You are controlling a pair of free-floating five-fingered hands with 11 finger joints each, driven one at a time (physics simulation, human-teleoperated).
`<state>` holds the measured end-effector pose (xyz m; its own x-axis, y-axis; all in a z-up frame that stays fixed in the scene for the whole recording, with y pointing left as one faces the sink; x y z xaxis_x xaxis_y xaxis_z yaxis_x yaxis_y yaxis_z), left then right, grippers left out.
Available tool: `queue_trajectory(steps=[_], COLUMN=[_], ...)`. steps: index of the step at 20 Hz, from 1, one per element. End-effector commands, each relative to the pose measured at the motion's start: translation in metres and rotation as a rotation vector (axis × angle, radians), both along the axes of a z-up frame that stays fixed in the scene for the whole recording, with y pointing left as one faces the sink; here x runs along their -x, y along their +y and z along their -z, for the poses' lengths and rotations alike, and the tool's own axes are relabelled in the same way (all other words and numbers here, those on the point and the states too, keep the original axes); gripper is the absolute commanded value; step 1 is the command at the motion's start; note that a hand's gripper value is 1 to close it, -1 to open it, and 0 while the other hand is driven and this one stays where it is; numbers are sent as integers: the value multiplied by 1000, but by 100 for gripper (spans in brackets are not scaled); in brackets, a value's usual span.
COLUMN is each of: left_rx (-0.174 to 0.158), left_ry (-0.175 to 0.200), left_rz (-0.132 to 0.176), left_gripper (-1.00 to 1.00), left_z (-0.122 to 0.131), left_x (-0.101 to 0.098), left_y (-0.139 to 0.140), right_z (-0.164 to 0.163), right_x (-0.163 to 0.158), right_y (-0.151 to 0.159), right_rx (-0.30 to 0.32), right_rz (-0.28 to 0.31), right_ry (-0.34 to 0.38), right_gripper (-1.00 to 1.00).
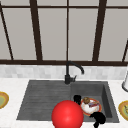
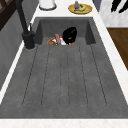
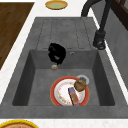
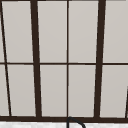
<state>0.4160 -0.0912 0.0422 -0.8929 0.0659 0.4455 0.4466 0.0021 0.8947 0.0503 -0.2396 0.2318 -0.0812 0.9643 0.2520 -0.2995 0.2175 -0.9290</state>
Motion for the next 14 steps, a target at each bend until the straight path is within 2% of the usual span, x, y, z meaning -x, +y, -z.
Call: queue_trajectory(steps=[1, 2, 3, 7, 12, 14], left_rx=[-124, -137, -155, -227, -322, -338], left_ry=[70, 78, 78, 91, 110, 127], left_rz=[-5, -20, -20, -7, -13, 2], left_gripper=[-100, -100, -100, -100, -100, -100], left_z=[0, -1, -1, 5, 15, 14], left_x=[23, 28, 30, 41, 49, 59], left_y=[1, 1, 2, 6, 7, 7], right_z=[0, 0, 0, 0, 0, 0], right_x=[0, 0, 0, 0, 0, 0], right_y=[0, 0, 0, 0, 0, 0], right_rx=[0, 0, 0, 0, 0, 0], right_rz=[0, 0, 0, 0, 0, 0], right_ry=[0, 0, 0, 0, 0, 0], right_gripper=[0, 0, 0, 0, 0, 0])
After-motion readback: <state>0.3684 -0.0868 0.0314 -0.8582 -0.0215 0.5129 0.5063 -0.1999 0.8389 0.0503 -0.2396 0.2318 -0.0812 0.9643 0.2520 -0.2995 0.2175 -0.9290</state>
